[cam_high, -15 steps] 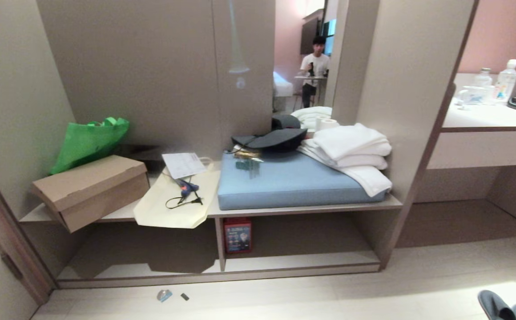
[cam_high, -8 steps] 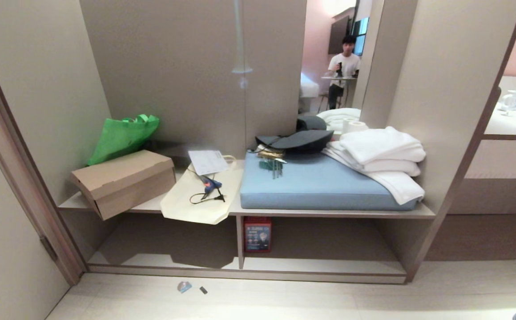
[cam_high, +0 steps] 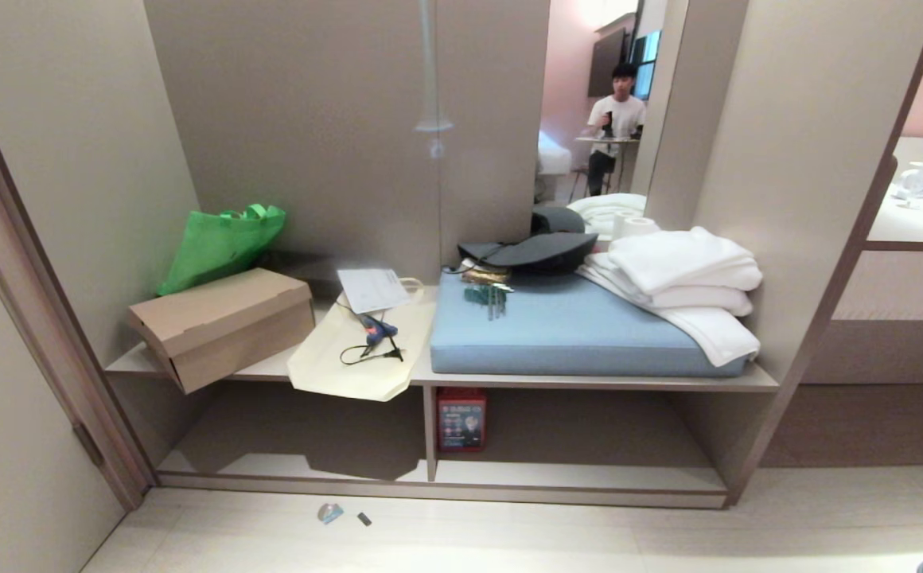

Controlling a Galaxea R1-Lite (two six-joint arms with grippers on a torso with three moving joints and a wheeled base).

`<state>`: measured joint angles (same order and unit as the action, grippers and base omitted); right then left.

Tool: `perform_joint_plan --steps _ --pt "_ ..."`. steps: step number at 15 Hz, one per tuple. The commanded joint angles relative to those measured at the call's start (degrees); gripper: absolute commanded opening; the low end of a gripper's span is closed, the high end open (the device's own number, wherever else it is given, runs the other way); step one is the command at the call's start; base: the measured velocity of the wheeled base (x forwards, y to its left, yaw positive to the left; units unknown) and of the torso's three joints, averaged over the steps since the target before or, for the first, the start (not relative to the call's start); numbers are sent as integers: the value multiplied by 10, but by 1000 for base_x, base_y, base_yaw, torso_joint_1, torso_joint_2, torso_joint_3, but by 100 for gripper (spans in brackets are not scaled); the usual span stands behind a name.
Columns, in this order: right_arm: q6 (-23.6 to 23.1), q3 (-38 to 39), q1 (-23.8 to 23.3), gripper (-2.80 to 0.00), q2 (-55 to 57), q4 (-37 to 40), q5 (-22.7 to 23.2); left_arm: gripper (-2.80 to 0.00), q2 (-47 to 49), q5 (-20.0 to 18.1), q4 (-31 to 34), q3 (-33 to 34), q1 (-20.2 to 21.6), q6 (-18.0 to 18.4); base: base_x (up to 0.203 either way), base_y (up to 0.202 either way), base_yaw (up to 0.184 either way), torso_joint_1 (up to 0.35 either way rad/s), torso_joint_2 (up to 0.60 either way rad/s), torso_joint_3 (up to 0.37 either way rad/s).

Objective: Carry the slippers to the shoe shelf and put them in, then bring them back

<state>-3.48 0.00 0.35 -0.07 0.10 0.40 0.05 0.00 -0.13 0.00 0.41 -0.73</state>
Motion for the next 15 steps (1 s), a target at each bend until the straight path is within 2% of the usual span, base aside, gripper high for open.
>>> perform_joint_plan --steps 1,4,15 --pt "0 0 0 -280 1 0 0 -280 0 0 0 0 0 0 0 0 0 0 0 0" --pt "0 0 0 -280 1 0 0 -280 0 0 0 0 0 -1 -22 0 -1 3 1 0" --pt "0 0 0 -280 1 0 0 -280 0 0 0 0 0 -1 -193 0 0 2 2 3"
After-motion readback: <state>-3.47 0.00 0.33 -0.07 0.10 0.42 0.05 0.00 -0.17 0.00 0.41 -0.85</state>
